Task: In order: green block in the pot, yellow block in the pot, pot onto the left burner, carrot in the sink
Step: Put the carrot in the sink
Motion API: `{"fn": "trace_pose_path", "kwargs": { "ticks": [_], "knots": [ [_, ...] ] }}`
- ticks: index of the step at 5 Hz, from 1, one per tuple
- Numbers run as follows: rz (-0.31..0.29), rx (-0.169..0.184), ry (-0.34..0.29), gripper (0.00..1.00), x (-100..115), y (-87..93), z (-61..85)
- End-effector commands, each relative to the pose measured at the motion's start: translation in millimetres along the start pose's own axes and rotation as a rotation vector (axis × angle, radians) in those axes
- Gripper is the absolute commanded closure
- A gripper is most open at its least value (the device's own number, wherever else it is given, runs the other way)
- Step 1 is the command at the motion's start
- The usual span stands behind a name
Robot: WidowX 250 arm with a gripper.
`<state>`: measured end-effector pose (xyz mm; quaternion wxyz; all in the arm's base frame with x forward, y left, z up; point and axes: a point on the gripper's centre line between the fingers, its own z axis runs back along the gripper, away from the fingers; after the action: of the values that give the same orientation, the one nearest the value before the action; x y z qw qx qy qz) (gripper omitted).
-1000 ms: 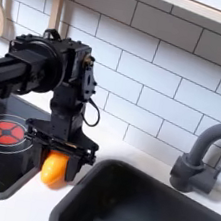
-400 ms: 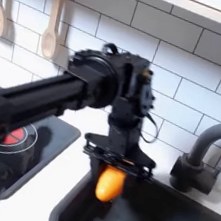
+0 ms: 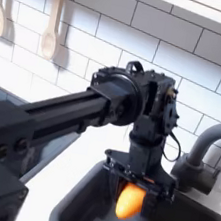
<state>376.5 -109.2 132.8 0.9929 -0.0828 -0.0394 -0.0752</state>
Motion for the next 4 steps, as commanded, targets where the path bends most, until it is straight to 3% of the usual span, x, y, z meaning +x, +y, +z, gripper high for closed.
{"fn": "trace_pose_path", "kwargs": {
  "ticks": [1,3,4],
  "knots": [
    [-0.019,0.004,0.046,1.00,-17.8,-8.8,-19.2],
    [0.002,0.014,0.096,1.00,-33.8,2.9,-44.3],
    [-0.004,0.018,0.099,1.00,-37.4,2.6,-46.2]
  ]
}}
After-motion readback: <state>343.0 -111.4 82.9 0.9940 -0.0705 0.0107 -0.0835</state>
